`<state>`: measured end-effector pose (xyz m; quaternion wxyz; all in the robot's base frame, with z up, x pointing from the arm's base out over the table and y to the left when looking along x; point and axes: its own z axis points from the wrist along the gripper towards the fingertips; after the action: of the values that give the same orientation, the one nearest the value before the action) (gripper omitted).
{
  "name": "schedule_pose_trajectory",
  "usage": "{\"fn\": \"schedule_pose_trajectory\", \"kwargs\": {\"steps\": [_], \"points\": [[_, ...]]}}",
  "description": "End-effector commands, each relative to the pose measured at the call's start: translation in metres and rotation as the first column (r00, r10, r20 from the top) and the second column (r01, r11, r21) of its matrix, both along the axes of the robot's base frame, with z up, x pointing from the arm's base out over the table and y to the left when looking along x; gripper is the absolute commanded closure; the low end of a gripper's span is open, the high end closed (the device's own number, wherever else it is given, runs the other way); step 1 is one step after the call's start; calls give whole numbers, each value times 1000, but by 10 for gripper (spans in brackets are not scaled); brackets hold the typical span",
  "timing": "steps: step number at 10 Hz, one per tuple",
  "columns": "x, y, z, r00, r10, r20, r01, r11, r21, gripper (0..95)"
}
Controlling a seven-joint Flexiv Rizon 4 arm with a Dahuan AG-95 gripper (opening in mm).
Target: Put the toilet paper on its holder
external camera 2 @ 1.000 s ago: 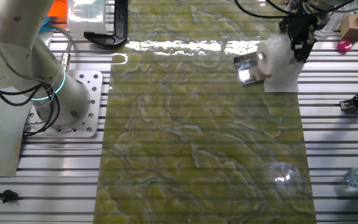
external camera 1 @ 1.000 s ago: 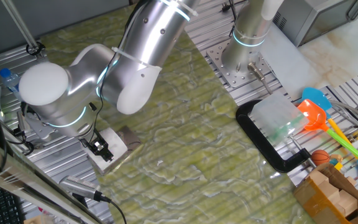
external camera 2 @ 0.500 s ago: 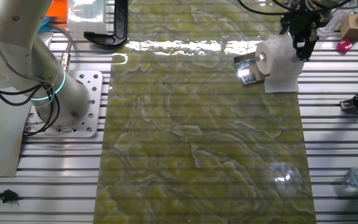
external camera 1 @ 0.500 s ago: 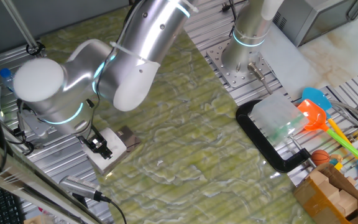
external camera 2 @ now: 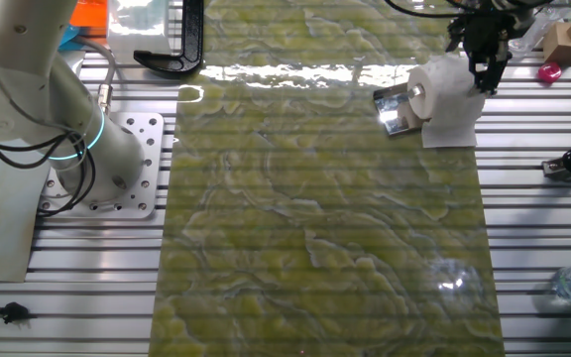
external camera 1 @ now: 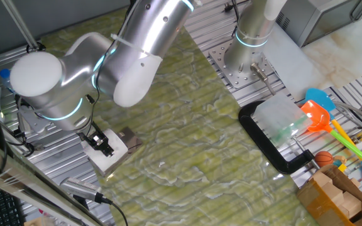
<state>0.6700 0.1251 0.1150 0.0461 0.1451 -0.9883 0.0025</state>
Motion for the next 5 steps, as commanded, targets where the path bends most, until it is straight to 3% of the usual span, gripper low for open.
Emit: {"fn": "schedule_pose_trajectory", "kwargs": {"steps": [1, 3, 4, 5], "points": [[-13, -10, 1, 1000, 11, 11, -11, 1000, 2, 0], [-25, -19, 13, 1000, 19, 0, -19, 1000, -3, 0], [-34, -24, 18, 1000, 25, -4, -25, 1000, -6, 190], [-44, -30, 19, 1000, 23, -3, -23, 1000, -13, 190]]}}
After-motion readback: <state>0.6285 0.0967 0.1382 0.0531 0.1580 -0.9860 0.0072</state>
